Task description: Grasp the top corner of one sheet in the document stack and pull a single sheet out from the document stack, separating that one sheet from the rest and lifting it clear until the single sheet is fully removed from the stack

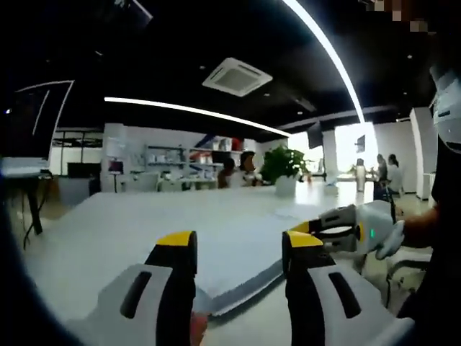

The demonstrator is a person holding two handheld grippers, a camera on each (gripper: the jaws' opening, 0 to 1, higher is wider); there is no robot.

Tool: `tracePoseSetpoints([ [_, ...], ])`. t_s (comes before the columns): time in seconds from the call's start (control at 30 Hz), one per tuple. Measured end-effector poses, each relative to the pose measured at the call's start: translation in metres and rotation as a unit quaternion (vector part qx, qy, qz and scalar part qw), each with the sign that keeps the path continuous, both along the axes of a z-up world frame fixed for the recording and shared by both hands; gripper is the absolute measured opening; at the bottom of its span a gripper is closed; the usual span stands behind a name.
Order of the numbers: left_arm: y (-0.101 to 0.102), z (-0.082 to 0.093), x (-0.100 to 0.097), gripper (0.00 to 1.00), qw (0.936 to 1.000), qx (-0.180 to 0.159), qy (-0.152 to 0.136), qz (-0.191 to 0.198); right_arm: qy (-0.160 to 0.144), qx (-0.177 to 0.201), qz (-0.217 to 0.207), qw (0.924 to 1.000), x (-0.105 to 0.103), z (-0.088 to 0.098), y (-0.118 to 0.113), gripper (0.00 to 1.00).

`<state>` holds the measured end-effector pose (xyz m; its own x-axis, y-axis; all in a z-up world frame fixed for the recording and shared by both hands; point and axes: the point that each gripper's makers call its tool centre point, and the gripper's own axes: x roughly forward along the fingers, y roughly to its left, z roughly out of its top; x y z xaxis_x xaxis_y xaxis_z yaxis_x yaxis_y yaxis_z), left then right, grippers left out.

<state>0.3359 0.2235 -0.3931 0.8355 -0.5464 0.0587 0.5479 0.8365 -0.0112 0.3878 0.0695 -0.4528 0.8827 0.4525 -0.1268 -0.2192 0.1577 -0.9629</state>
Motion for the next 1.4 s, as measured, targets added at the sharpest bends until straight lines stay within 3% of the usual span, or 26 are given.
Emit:
tracePoseSetpoints([
  [0.07,0.017,-0.002,0.0,0.46,0.9996,0.011,-0.004,0.027,-0.002,0.0,-0.001,1.0,0.0,0.0,0.0,0.02],
  [0.17,0.031,0.001,-0.004,0.53,0.9969,0.045,-0.033,0.056,-0.013,-0.036,-0.01,0.9992,0.0,-0.001,0.001,0.02],
  [0.43,0.025,-0.006,-0.009,0.51,0.9975,0.048,-0.032,0.041,-0.009,-0.041,-0.014,0.999,0.0,-0.001,0.001,0.01],
  [0.6,0.021,-0.004,-0.009,0.38,0.9976,0.037,-0.042,0.04,-0.009,-0.053,-0.022,0.9983,0.0,-0.002,0.0,0.01],
  [0.73,0.019,-0.003,-0.011,0.35,0.9978,0.028,-0.048,0.035,-0.002,-0.041,-0.023,0.9989,0.0,-0.001,-0.001,0.02],
  [0.8,0.02,-0.009,-0.011,0.39,0.9978,0.041,-0.04,0.033,0.001,-0.019,-0.028,0.9994,0.001,0.0,-0.003,0.02],
  [0.9,0.027,-0.019,-0.01,0.41,0.9968,0.063,-0.026,0.043,0.001,-0.017,-0.024,0.9996,0.0,0.0,-0.003,0.01],
  [1.1,0.025,-0.02,-0.02,0.43,0.9998,0.014,-0.001,0.01,0.004,0.014,-0.026,0.9996,0.001,0.002,-0.004,0.02],
  [1.2,0.024,-0.02,-0.023,0.44,1.0,0.007,0.002,0.003,0.002,0.023,-0.025,0.9994,0.001,0.003,-0.004,0.02],
  [1.3,0.023,-0.026,-0.024,0.47,0.9999,0.006,0.013,0.005,0.014,0.035,-0.013,0.9992,0.001,0.004,-0.005,0.02],
  [1.4,0.02,-0.033,-0.031,0.48,0.9997,0.009,0.022,-0.002,0.049,0.065,0.0,0.9967,0.001,0.002,-0.005,0.02],
])
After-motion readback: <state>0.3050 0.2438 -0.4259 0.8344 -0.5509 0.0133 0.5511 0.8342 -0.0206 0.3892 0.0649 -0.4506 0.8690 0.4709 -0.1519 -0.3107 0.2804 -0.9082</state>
